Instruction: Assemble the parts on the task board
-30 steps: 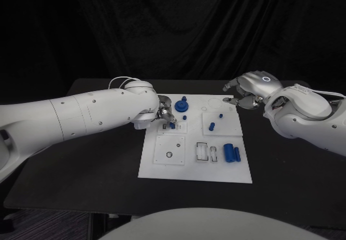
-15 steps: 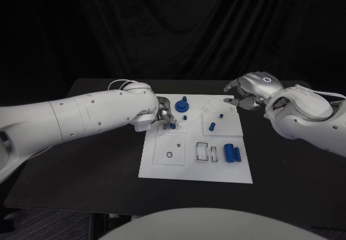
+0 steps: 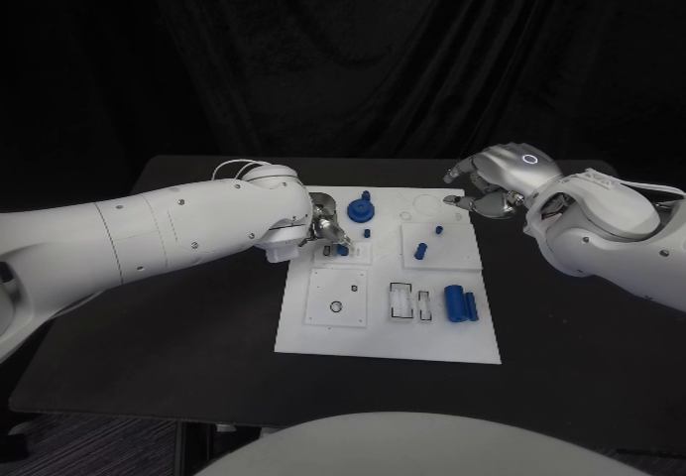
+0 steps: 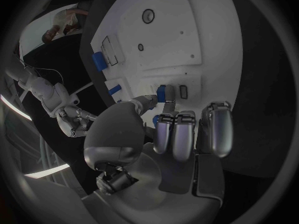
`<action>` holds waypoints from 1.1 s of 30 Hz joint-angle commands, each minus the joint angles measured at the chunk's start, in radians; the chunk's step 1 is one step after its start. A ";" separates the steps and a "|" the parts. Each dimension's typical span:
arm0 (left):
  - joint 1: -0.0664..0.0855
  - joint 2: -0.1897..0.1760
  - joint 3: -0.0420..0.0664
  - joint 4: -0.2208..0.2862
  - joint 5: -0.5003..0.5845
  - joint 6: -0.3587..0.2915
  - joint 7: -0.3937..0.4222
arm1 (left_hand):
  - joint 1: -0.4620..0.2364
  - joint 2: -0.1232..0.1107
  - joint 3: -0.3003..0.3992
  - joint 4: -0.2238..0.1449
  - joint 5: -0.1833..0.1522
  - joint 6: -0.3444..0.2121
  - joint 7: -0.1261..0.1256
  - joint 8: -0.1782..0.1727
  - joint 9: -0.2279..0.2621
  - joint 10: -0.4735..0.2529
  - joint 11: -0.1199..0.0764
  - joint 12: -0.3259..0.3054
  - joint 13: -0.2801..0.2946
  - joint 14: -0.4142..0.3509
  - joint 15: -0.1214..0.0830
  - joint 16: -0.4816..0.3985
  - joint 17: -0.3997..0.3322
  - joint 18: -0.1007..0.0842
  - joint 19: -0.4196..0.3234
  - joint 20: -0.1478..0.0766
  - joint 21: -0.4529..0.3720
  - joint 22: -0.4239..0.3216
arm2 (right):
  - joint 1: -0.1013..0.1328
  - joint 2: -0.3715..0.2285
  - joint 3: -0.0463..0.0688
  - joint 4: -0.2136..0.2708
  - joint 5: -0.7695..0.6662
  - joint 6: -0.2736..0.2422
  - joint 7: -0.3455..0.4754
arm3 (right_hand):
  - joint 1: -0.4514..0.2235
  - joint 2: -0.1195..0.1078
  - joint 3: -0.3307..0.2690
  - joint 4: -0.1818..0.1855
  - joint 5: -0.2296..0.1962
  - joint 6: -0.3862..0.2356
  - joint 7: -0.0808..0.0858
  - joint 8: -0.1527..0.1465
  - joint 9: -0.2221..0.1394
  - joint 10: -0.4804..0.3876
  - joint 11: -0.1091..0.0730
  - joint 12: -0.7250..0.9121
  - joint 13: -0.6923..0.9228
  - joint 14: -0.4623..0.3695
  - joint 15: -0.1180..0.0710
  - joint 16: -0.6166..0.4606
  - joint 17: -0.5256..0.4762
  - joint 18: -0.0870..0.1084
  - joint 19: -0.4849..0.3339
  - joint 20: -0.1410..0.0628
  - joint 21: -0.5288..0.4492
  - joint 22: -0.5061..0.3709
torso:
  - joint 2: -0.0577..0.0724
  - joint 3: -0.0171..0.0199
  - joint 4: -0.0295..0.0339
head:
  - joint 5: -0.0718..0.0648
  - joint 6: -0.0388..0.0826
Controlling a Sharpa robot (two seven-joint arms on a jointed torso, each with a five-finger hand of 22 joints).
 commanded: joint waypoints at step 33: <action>-0.010 -0.013 0.000 0.010 -0.031 -0.044 0.031 | -0.114 0.049 -0.336 0.174 -0.278 0.020 0.007 -0.044 0.044 0.104 0.006 0.003 0.263 0.104 0.011 0.003 0.263 0.003 -0.003 0.012 -0.022 0.066 | -0.003 -0.006 0.001 0.004 -0.004 0.011 -0.010 | 0.007 0.006 0.001 -0.004 0.007 0.009 -0.002 -0.002 -0.002 0.106 0.002 0.003 0.263 0.105 0.004 -0.004 0.256 0.001 0.029 0.004 -0.003 0.209 | 0.001 -0.0009 0.0011 | 0.007 0.000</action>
